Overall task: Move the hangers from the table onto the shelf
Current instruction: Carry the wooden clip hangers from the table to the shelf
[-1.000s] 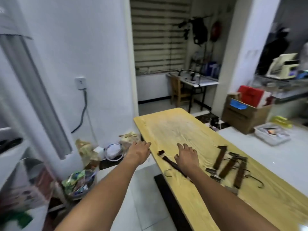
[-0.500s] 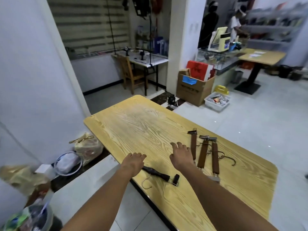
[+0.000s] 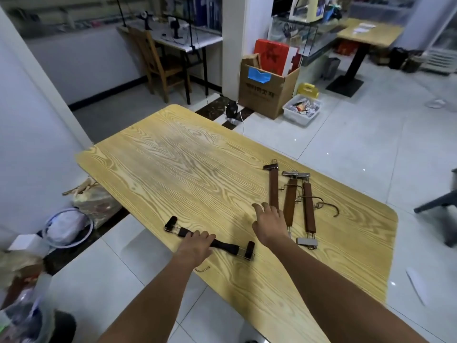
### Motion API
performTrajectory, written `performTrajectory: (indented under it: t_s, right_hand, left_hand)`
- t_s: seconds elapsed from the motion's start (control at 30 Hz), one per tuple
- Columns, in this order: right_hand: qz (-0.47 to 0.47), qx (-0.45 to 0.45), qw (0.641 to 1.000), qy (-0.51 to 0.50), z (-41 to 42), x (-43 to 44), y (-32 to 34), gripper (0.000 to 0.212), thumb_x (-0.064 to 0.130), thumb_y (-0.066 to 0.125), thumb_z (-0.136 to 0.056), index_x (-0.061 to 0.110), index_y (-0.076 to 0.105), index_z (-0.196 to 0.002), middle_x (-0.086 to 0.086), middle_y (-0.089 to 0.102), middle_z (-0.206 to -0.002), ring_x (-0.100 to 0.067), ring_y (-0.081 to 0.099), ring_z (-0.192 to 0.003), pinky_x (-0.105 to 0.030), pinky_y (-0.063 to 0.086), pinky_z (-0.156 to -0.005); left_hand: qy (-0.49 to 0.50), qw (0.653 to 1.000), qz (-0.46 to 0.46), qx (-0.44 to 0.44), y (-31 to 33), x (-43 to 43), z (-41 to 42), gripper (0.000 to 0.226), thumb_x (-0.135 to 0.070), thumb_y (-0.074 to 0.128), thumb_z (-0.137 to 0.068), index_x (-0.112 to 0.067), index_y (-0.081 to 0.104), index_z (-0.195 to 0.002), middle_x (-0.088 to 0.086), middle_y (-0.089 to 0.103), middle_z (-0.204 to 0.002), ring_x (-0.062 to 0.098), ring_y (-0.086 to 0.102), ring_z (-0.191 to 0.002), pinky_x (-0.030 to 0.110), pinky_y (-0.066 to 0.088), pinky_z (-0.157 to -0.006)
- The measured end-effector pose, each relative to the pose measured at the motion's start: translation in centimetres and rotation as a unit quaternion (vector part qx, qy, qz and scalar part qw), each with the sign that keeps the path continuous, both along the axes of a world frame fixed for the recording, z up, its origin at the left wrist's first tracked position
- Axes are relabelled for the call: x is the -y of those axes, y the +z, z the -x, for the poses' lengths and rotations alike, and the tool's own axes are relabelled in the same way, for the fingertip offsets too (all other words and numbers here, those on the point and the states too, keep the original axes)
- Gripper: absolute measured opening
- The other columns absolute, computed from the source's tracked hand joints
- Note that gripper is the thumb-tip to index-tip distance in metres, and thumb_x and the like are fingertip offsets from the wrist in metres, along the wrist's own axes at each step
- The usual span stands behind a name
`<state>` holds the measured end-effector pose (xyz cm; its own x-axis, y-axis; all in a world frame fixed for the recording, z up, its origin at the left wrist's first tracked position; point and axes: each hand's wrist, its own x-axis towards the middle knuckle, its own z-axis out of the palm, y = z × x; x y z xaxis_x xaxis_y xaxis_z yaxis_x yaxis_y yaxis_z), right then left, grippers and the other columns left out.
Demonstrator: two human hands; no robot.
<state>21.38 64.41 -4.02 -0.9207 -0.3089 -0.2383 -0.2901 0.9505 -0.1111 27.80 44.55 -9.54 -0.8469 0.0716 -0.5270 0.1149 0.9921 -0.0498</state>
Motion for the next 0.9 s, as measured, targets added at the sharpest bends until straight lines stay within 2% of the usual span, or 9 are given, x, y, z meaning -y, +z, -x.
performTrajectory:
  t_s: [0.2,0.4,0.53,0.6,0.73,0.9]
  right_hand:
    - [-0.011,0.019,1.0,-0.011,2.0,-1.3,-2.6,0.056,0.023,0.04,-0.096,0.018,0.023,-0.149,-0.011,0.029,-0.151,-0.03,0.029,-0.138,-0.042,0.022,-0.113]
    - [-0.022,0.033,0.998,-0.055,5.8,-2.7,-3.9,0.058,0.03,0.045,-0.096,0.014,0.023,-0.147,-0.012,0.035,-0.146,-0.032,0.035,-0.133,-0.04,0.03,-0.108]
    - [-0.036,0.076,0.992,-0.093,8.1,-3.7,-4.6,0.061,0.028,0.051,-0.093,0.012,0.024,-0.146,-0.013,0.037,-0.143,-0.032,0.037,-0.131,-0.039,0.032,-0.106]
    - [-0.034,0.088,0.989,-0.111,9.2,-4.1,-5.1,0.056,0.025,0.047,-0.095,0.012,0.026,-0.145,-0.013,0.039,-0.142,-0.031,0.038,-0.13,-0.038,0.033,-0.105]
    - [-0.018,0.103,0.986,-0.131,11.1,-4.4,-5.5,0.054,0.021,0.044,-0.096,0.01,0.025,-0.145,-0.015,0.04,-0.142,-0.032,0.037,-0.131,-0.04,0.032,-0.106]
    - [-0.003,0.113,0.983,-0.147,13.2,-3.9,-6.1,0.053,0.011,0.041,-0.094,0.007,0.024,-0.145,-0.017,0.038,-0.144,-0.033,0.036,-0.132,-0.04,0.032,-0.107]
  left_hand:
    - [0.029,0.999,0.038,0.024,-1.8,-0.4,1.3,0.055,-0.035,0.043,-0.099,-0.02,0.021,-0.147,0.008,0.022,-0.15,0.031,0.03,-0.134,0.049,0.026,-0.111]
    - [0.033,0.996,0.076,0.036,-3.2,-1.1,4.0,0.052,-0.029,0.053,-0.095,-0.02,0.028,-0.14,0.009,0.029,-0.142,0.031,0.032,-0.132,0.053,0.028,-0.108]
    - [-0.048,0.991,0.12,0.041,-3.9,-1.0,4.7,0.044,-0.019,0.049,-0.096,-0.019,0.03,-0.137,0.011,0.034,-0.139,0.033,0.034,-0.13,0.053,0.029,-0.106]
    - [-0.076,0.988,0.133,0.037,-3.9,-0.6,4.9,0.042,-0.016,0.048,-0.096,-0.018,0.032,-0.135,0.012,0.036,-0.138,0.033,0.038,-0.127,0.053,0.03,-0.105]
    - [-0.099,0.984,0.136,0.059,-2.9,-0.3,6.2,0.04,-0.017,0.034,-0.1,-0.016,0.031,-0.139,0.017,0.031,-0.144,0.036,0.038,-0.128,0.053,0.026,-0.108]
    - [-0.121,0.981,0.12,0.091,-0.8,-0.6,8.5,0.045,-0.015,0.03,-0.101,-0.016,0.025,-0.146,0.016,0.029,-0.148,0.034,0.038,-0.13,0.046,0.027,-0.108]
